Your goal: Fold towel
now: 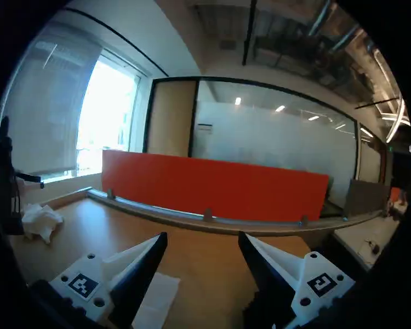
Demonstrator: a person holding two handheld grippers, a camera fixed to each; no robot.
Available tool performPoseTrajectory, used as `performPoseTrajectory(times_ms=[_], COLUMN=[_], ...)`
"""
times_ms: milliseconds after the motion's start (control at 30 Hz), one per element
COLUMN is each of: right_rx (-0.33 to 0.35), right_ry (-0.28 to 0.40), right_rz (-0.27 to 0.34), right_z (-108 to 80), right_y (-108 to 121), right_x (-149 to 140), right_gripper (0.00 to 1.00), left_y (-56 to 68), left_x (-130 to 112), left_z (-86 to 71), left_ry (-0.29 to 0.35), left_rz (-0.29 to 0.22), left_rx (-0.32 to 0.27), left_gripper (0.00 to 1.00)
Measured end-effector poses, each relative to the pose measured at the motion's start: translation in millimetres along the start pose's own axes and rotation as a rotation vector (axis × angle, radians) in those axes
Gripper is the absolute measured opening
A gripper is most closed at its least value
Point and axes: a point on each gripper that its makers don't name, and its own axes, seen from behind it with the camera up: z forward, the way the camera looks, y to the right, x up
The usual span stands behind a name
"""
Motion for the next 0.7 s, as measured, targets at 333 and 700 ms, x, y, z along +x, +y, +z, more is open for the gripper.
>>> performPoseTrajectory(times_ms=[333,700], right_rx=[0.161,0.264], right_ry=[-0.116,-0.199], right_rz=[-0.065,-0.133], right_z=[-4.1,-3.8], right_y=[-33,-65], right_x=[-10,-42], right_gripper=[1.00,1.00], left_y=[21.3,35.5], left_x=[-15,-47], left_z=[1.0,3.4], left_ry=[-0.109,-0.190], left_rz=[0.062,0.098], left_rx=[-0.104,-0.151], left_gripper=[0.96,0.96])
